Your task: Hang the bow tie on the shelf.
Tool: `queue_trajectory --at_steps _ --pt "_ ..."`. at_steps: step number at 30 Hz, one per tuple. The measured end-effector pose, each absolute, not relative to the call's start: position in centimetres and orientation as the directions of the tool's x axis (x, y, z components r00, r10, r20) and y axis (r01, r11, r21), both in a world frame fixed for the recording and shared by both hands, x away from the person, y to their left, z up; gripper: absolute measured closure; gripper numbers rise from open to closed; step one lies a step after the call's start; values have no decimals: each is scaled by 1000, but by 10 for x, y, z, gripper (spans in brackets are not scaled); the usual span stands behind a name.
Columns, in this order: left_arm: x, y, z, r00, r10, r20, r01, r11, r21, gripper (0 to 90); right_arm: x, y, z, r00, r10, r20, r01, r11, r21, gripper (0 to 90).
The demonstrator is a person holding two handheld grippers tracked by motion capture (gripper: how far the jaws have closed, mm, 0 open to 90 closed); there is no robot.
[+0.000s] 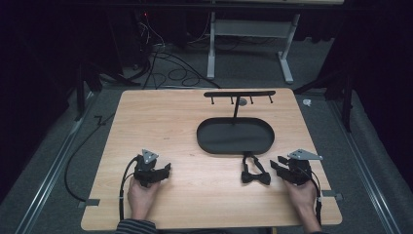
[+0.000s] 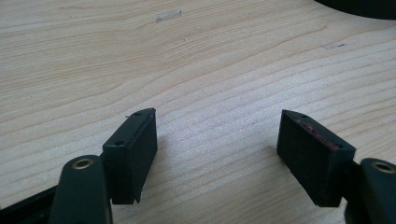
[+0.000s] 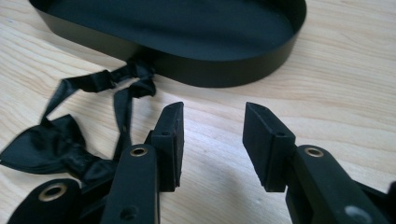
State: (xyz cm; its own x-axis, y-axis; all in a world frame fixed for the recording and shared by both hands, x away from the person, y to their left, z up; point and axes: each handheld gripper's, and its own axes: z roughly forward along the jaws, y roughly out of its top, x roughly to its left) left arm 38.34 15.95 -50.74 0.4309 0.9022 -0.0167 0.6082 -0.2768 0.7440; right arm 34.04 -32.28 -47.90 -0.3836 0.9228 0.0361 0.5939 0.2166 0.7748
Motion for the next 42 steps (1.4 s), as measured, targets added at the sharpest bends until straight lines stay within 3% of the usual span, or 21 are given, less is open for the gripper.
queue_trajectory --at_steps 23,42 --pt "383 159 -507 431 902 -17 608 -277 744 293 346 -294 -464 -475 879 43 567 268 779 610" --pt "383 160 -507 431 902 -18 609 -277 743 292 362 -279 -476 -491 869 60 607 292 739 607"
